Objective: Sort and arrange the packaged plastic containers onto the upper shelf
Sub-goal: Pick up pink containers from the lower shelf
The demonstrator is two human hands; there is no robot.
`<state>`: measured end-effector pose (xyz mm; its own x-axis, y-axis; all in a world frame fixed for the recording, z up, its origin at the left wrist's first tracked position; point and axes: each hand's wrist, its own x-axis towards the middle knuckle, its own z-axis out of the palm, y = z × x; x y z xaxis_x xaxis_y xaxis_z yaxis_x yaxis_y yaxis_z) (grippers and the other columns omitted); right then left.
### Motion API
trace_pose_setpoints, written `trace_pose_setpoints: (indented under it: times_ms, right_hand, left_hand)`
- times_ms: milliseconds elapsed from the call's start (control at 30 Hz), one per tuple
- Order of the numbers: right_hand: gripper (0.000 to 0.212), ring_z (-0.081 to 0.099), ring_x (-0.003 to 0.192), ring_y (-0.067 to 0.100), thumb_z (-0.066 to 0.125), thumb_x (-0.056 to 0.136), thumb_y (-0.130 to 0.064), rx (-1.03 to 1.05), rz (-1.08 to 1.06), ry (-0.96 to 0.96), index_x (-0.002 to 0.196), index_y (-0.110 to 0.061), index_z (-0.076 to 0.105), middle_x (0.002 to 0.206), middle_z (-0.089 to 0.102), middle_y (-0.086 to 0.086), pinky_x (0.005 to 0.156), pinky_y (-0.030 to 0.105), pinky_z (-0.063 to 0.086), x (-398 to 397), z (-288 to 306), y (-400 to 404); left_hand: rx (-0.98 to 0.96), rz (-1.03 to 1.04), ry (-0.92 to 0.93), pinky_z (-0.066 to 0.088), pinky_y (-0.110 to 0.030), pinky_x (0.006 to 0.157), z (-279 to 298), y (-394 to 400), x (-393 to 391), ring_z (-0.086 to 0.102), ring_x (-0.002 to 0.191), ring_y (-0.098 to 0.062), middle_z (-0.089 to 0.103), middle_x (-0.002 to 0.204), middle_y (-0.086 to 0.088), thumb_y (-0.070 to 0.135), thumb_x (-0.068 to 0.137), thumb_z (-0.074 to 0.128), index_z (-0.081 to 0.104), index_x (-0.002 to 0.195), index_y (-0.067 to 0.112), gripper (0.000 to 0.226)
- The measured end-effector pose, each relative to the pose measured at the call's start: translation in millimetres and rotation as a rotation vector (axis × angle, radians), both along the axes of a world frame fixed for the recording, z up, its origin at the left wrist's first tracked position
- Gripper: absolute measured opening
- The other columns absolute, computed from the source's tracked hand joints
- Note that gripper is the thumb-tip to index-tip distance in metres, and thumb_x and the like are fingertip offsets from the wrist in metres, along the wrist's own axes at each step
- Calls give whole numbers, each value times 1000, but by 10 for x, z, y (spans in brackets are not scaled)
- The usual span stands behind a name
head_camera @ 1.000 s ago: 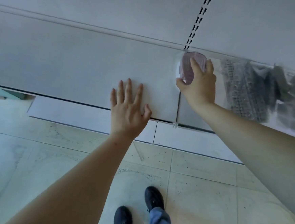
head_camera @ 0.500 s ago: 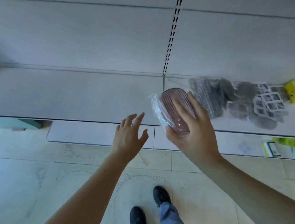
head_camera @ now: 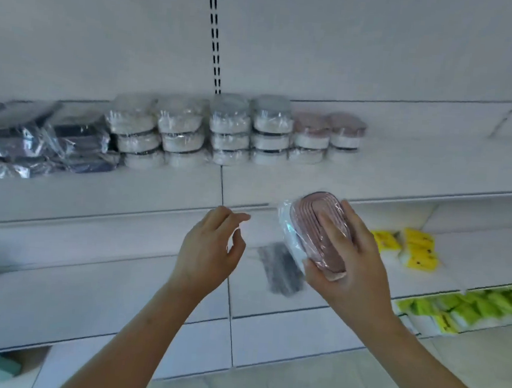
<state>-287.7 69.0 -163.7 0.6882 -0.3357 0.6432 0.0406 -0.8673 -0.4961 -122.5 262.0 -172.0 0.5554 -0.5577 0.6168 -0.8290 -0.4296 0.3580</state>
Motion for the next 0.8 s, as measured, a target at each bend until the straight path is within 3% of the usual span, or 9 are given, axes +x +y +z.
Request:
trace_pose_setpoints:
  times_ms: [200,300,400,533,800]
  right_hand:
    - [69,34,145,14,59,84,-59,90,-109,3,148,-38,45,164,23,-9,110,26,35,264,384,-786]
    - [68,31,144,6,65,87,-53,115,-114,38,150,-40,42,165,20,-9,108,18,32,491,553,-1223]
    - [68,32,135,-13,70,87,-46,144,-97,50,149,-32,46,164,21,-5,97,0,28,814,721,-1634]
    - [69,34,145,19,66,87,-52,74,-83,116,150,-33,44,165,22,-3,104,30,40,1347,909,-1997]
    - [67,40,138,32,65,88,-51,84,-112,201,147,-27,47,162,29,5,109,39,37,2263,1128,-1949]
  left_hand:
    - [26,-19,-4,42,-24,90,299,-962,293,53,104,-15,57,112,3,19,94,55,65,123,16,31]
    - [127,11,90,41,-25,96,307,-1410,534,51,112,-15,55,120,4,23,97,55,61,130,18,34]
    - [291,51,186,39,-32,106,232,-1680,817,46,127,-18,48,134,3,33,99,50,53,140,22,42]
    - [496,116,205,23,-38,116,121,-1772,975,22,145,-21,26,157,2,66,87,18,41,149,31,74]
    - [437,161,185,26,-30,114,110,-1730,918,25,141,-14,29,151,8,65,88,22,44,146,34,70]
